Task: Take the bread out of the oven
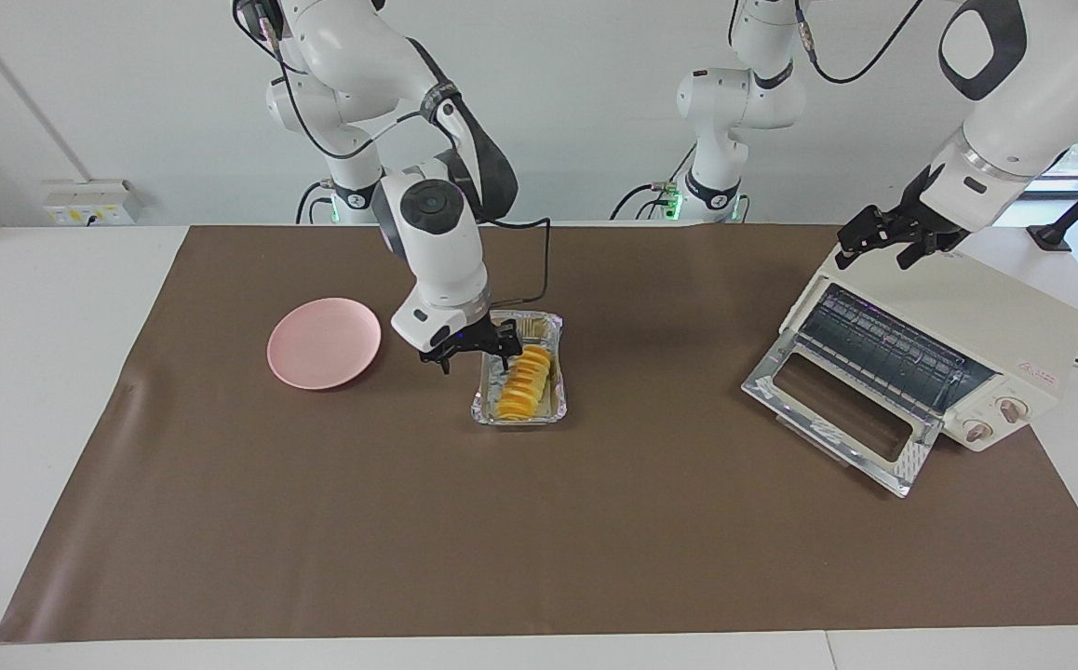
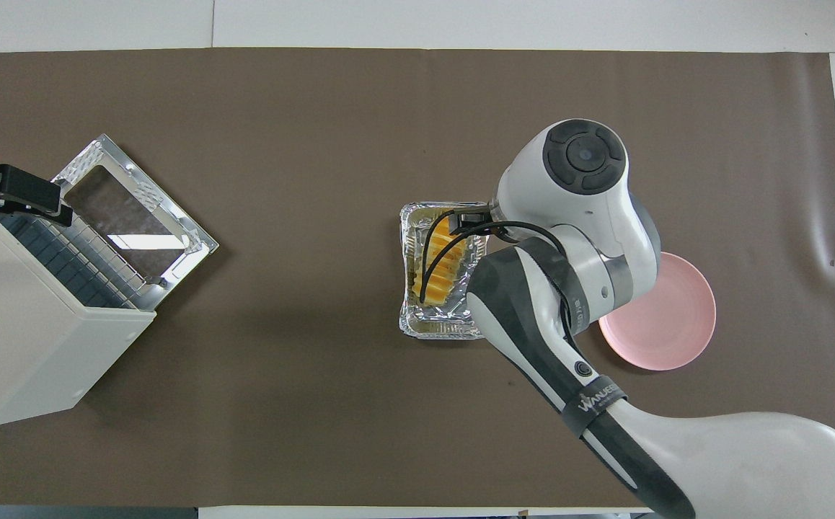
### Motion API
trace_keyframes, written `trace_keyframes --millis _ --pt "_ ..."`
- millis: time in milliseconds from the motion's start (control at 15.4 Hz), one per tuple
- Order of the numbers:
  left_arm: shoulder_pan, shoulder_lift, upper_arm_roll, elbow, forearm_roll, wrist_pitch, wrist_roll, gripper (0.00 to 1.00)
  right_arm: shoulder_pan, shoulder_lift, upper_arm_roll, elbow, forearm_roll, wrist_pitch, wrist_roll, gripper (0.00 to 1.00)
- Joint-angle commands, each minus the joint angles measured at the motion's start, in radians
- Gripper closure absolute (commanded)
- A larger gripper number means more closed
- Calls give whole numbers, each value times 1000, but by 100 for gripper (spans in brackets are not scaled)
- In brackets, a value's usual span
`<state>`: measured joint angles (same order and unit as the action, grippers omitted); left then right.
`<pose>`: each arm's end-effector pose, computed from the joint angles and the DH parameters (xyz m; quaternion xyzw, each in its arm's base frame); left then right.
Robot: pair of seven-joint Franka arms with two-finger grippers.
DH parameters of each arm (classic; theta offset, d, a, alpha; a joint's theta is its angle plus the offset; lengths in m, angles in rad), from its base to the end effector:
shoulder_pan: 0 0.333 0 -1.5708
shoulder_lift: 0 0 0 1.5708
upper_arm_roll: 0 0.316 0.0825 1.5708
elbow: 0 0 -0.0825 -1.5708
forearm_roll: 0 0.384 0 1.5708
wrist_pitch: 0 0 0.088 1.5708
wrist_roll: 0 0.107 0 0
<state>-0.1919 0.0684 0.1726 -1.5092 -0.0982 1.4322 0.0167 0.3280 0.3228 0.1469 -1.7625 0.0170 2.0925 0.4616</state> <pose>0.5594 -0.0258 0.6049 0.9962 -0.0210 -0.0721 0.0430 0.5738 0.2878 0.3851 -0.9995 0.0014 0.0091 0.0297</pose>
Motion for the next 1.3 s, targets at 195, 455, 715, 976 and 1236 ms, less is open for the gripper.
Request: trace_keyframes --millis 195,455,715,976,1236 --pt "89 -65 -111 -89 54 -10 88 0 9 -14 -3 -98 7 44 55 0" --pt "135 -104 -171 -157 57 48 101 0 -6 -36 -3 -162 7 66 100 0" --pt "137 -82 -176 -141 80 14 121 0 -7 -31 -3 -187 8 109 149 0" --pt "134 -136 -174 -204 81 19 137 0 3 -33 -3 -221 7 170 201 18" --pt "129 -131 -174 -200 81 34 126 0 5 -33 -3 -233 7 172 192 73"
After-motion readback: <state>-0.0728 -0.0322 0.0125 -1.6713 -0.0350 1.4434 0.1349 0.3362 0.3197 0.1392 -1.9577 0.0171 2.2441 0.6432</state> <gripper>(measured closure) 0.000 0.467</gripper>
